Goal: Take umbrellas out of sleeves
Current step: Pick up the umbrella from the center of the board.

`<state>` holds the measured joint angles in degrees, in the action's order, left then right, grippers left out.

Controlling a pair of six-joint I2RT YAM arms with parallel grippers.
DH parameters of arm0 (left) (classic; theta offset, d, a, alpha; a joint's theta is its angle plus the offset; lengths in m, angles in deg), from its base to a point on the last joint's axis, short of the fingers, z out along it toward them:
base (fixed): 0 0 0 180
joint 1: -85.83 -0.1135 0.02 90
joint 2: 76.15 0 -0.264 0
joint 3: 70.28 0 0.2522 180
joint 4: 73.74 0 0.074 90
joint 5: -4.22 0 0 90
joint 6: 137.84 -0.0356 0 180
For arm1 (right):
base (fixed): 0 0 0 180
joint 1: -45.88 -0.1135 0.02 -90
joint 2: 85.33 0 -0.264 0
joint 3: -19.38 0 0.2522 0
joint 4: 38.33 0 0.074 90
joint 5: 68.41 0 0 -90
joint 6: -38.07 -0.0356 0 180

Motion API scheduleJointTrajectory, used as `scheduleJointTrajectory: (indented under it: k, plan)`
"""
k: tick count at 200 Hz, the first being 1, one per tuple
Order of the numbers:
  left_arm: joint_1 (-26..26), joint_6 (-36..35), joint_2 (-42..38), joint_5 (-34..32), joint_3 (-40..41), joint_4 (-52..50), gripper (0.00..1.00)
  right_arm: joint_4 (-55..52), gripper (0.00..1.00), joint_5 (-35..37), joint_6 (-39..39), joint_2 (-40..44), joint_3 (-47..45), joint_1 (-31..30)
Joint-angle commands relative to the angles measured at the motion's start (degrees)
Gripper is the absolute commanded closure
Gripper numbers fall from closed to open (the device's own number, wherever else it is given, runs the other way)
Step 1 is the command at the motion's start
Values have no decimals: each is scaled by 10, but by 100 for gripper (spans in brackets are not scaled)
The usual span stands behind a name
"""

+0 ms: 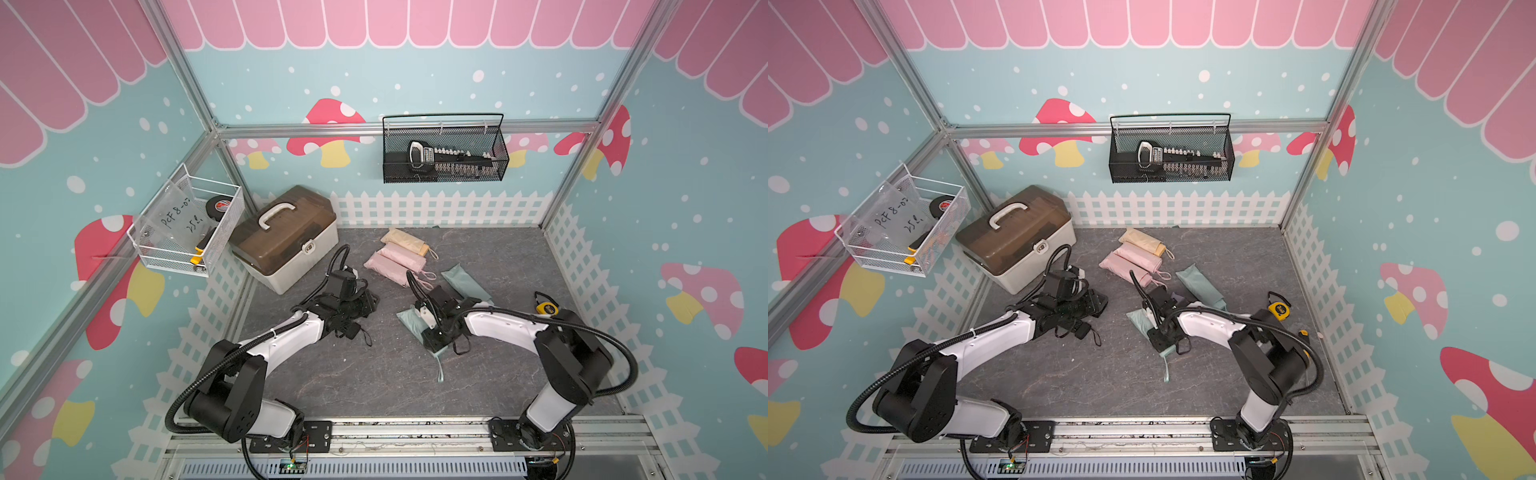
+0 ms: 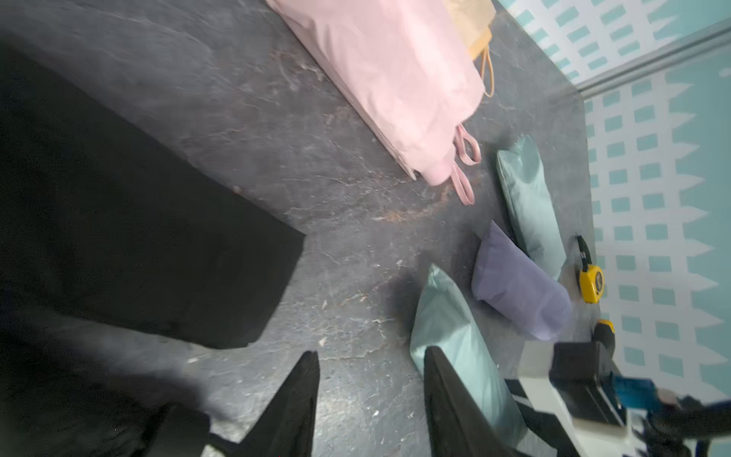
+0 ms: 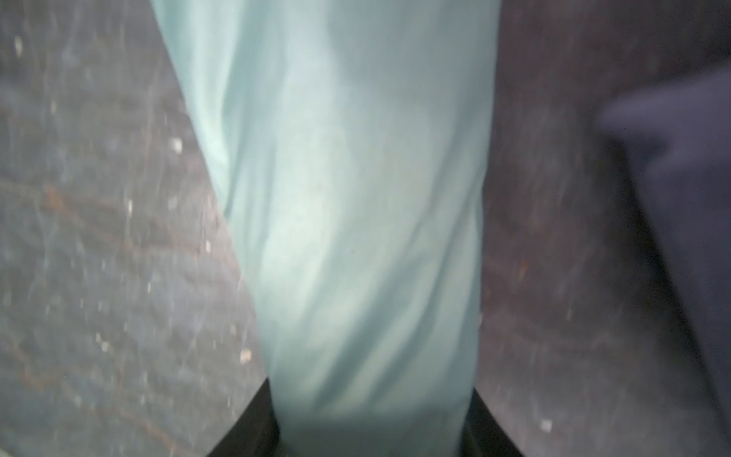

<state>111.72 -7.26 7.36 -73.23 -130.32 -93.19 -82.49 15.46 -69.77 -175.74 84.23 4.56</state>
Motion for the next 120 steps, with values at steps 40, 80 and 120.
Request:
scheduleJointTrajectory:
  k: [40,80,120]
  plan:
    - [91,53,57,18,3,77,56,-28,51,-48,-40,191,-100,-3]
    - [110,60,60,13,11,81,56,-2,50,-38,-43,168,-95,-4]
    - [117,82,70,32,11,106,56,34,50,-49,-51,121,-84,-4]
